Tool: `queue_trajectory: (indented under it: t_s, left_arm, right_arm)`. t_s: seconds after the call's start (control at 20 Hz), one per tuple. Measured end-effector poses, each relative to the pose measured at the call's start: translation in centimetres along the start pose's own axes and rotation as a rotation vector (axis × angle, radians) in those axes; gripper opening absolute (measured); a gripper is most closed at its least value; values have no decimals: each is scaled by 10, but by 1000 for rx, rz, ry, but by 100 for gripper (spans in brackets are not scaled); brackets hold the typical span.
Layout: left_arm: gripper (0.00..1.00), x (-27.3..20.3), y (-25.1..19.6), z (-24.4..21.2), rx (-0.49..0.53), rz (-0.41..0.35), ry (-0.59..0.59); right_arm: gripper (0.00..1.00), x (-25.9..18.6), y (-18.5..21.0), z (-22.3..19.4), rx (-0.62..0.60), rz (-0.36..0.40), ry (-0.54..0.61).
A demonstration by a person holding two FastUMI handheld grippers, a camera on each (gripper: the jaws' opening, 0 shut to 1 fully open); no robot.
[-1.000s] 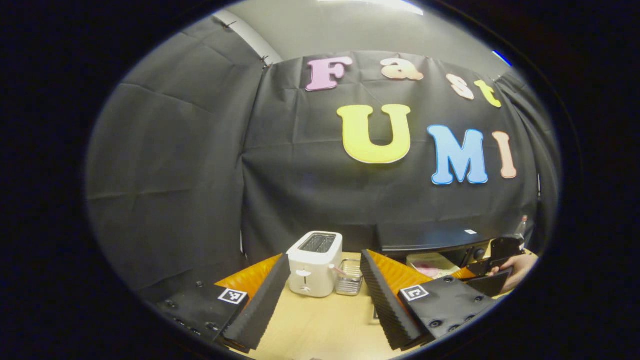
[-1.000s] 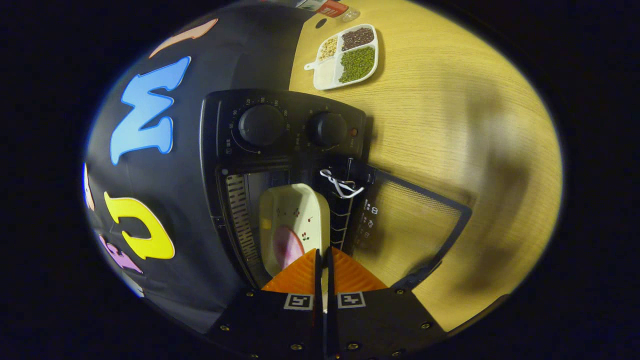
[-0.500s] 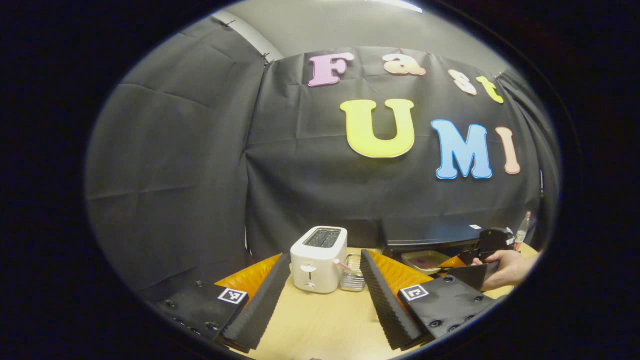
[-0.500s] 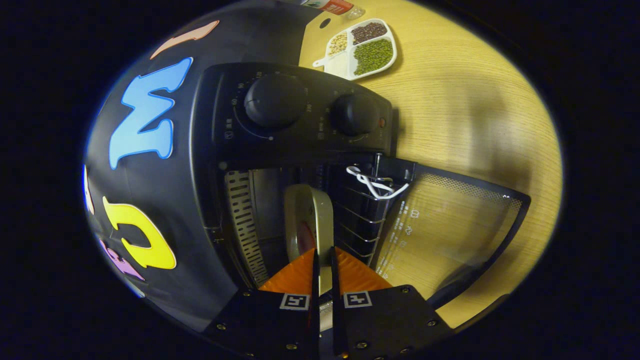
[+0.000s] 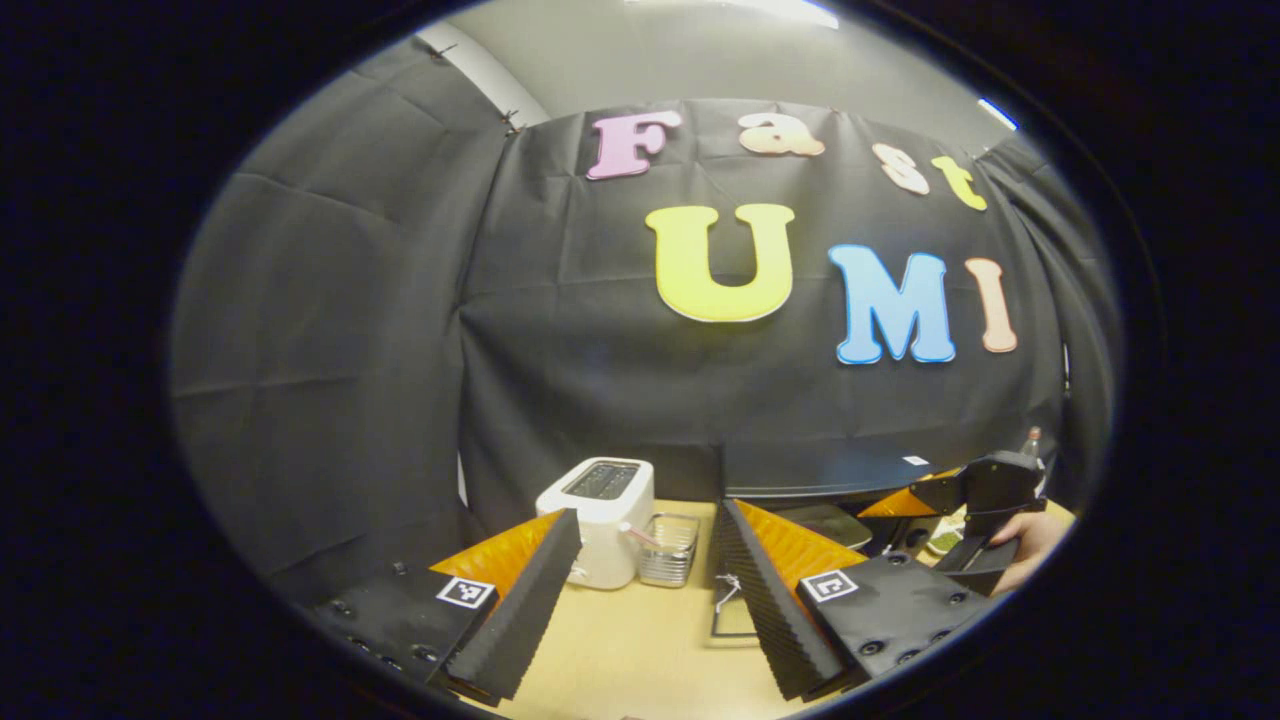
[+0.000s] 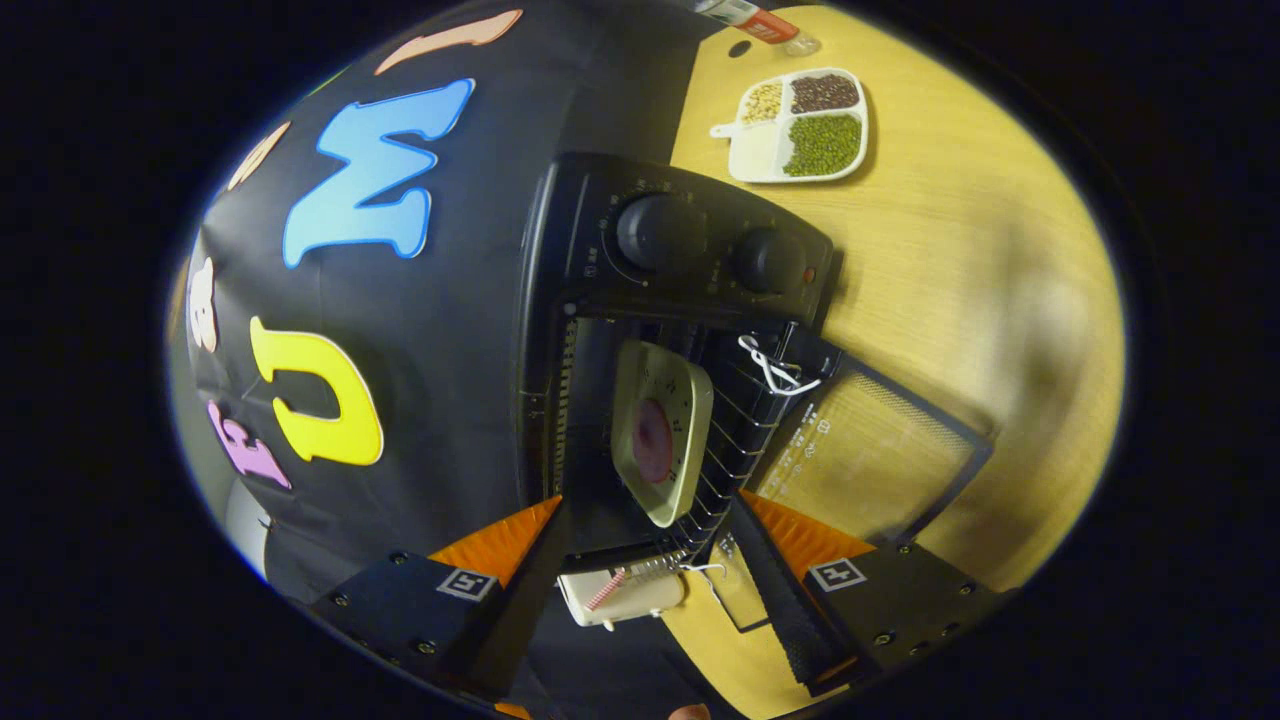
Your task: Open the electric oven with the left hand, put the food in, and close the electric oven.
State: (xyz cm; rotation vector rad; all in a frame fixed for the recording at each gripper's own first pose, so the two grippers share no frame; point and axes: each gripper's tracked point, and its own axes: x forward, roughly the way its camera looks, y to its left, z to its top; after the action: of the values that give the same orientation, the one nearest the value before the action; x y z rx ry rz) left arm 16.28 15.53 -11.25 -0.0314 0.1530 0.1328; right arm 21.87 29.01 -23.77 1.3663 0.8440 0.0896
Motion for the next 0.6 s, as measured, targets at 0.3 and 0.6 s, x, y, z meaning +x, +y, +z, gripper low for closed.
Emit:
queue_trajectory:
  t_s: [0.3,0.6]
  left_arm:
    - [96,-8,-47,-26,-27,-81,56]
    - [97,-19,-85,-65,-23,-148,142]
  right_arm:
    - [98,-63,-13,25,-300,2,-9]
    - [98,-133,-20,60,-682,7,-114]
